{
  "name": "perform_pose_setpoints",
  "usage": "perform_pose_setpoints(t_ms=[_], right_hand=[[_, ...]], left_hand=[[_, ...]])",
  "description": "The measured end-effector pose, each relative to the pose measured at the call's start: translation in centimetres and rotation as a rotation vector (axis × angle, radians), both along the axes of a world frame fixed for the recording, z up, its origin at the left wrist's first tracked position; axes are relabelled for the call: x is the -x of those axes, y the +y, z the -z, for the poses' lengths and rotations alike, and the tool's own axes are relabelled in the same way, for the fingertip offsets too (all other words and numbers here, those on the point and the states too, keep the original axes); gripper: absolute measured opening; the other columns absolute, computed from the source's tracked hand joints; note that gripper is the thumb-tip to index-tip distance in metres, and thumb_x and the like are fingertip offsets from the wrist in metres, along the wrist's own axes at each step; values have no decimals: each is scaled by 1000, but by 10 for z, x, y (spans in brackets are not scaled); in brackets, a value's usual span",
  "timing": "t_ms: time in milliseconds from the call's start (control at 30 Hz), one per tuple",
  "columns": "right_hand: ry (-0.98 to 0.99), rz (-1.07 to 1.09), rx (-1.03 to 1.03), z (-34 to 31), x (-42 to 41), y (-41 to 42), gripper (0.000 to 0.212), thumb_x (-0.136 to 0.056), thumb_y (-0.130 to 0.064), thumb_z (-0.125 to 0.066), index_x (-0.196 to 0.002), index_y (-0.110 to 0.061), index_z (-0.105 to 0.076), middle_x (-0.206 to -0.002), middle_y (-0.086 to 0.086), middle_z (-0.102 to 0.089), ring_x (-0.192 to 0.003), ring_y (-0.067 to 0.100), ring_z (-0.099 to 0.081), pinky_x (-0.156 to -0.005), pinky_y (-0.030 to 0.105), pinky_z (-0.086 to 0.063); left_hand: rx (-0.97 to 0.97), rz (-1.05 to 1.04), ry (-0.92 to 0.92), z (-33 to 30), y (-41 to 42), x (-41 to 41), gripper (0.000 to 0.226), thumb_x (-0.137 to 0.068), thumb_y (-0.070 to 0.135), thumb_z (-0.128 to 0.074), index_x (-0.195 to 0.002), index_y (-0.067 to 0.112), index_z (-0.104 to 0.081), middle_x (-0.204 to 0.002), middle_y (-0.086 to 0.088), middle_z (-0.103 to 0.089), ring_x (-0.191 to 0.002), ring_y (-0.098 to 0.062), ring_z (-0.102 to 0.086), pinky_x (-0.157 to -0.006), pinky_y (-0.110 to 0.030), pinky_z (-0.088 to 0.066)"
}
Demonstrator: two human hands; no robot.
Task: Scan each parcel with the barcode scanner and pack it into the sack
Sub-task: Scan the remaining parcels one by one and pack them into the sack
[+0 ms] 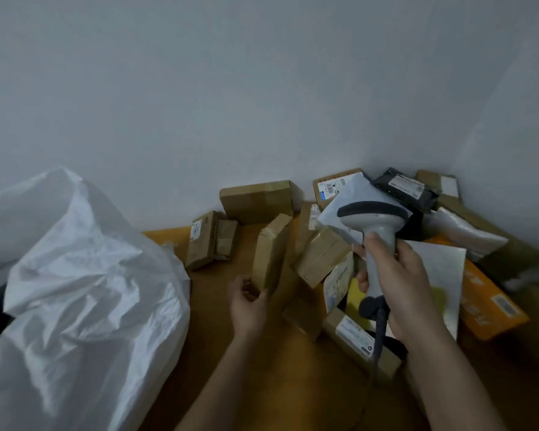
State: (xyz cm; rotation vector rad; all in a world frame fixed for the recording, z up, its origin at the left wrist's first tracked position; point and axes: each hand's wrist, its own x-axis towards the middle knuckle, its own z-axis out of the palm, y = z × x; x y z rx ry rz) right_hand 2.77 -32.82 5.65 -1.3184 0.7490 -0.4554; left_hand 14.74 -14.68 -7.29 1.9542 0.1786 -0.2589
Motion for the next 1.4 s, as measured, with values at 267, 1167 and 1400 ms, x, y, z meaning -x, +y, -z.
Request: perform_pose_setpoints(t_ms=[267,1167,1400], right_hand=[[-11,86,45,-12,38,19,44,-78,-47,-76,-108,-23,-55,-75,-2,-71,-51,5,-63,-52,25,-50],[-52,131,300,-29,97,57,68,-74,-34,-84,-127,-26,-42,-96,-3,-56,-79,14,-61,-55,24,-46],[-24,70,302,-48,115,60,29,-90,-43,-64,-105,-20,-57,-86,11,-65,-70,17,-62,-58,30,-48]], left_hand=[[-276,262,-838,-53,19,50,43,-77,-3,-77,-116,11,-65,-123,-8,-60,-110,-18,-60,-79,-16,-54],[43,702,88,-108,78,98,53,-91,19,-66,-140,28,-46,-138,4,-53,-130,-19,-48,-108,-43,-44],[96,346,42,-97,81,102,42,-92,26,-67,-131,15,-56,-118,0,-63,-102,-17,-63,-71,-25,-55]])
